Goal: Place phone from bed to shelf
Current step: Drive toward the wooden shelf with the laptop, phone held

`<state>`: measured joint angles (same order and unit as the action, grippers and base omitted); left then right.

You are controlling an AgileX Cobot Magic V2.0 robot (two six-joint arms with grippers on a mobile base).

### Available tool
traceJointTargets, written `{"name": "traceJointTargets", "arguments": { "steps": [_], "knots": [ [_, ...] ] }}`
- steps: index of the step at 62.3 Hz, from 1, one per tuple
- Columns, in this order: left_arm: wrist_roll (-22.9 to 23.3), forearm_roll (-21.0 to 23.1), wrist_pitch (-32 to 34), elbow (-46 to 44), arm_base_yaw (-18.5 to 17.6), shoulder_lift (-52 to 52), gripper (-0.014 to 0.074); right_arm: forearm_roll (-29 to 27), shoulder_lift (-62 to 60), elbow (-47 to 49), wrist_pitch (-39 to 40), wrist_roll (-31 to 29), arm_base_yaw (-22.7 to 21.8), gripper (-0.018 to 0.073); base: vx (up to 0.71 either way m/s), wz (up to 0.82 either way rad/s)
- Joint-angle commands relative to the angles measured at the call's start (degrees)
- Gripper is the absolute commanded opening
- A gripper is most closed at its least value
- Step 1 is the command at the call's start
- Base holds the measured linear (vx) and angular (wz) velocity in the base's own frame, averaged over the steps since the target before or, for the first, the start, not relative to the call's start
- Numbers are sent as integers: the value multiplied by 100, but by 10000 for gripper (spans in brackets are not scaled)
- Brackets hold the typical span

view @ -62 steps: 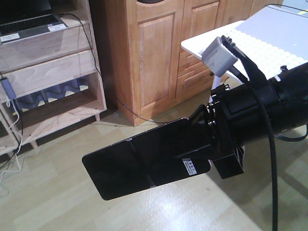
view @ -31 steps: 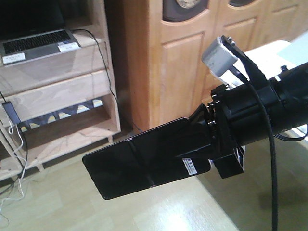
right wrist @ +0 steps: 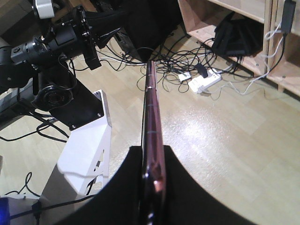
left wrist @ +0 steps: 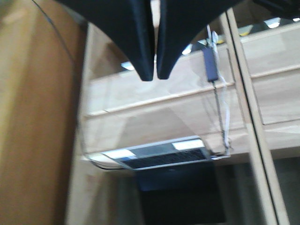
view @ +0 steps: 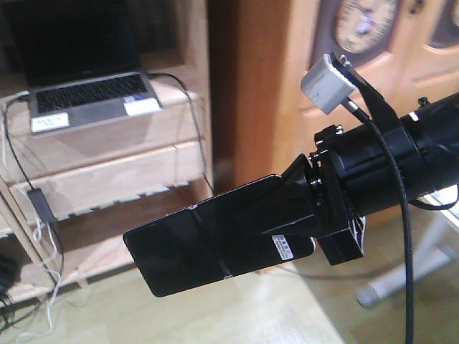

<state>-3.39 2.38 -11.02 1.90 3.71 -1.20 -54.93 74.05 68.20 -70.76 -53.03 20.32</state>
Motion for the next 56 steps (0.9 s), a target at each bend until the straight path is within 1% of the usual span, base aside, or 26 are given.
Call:
{"name": "traceJointTargets", "arguments": {
  "steps": [1,28,45,56],
  "knots": [
    [0,54,426,37,3,-40,1,-452,-178,159,-296,-17,-9,-2,37,26],
    [0,54,426,37,3,-40,1,-452,-178,159,-296,-17,-9,-2,33,34],
    [0,54,426,37,3,-40,1,-452,-178,159,-296,-17,-9,-2,27,45],
    [0,54,426,37,3,-40,1,-452,-178,159,-296,-17,-9,-2,24,30]
  ]
}}
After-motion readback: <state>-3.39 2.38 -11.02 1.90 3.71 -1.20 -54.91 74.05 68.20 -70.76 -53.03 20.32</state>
